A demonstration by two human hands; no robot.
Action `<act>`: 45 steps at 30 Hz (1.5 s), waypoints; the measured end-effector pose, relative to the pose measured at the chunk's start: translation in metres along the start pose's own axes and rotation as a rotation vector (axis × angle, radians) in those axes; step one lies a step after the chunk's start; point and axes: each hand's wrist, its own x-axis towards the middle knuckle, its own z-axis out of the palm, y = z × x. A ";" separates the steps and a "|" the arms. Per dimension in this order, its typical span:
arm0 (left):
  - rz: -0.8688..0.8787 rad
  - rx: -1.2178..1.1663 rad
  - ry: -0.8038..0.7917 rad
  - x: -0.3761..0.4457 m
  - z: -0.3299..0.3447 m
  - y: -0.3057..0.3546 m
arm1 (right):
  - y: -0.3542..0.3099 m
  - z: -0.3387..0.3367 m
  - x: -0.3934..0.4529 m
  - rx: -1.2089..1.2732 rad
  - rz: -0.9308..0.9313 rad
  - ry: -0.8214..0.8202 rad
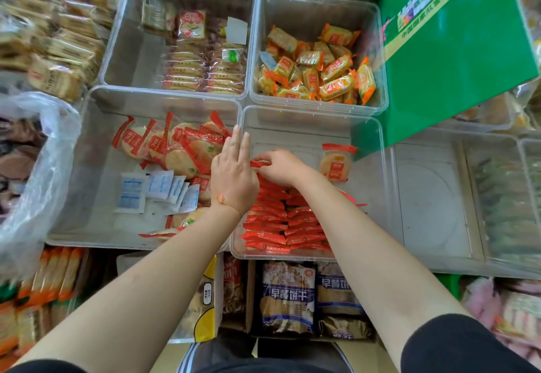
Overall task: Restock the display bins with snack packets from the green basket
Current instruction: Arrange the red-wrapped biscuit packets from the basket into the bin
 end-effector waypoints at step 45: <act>0.332 0.570 -0.274 0.009 -0.009 0.028 | 0.103 -0.039 -0.045 -0.519 0.173 0.461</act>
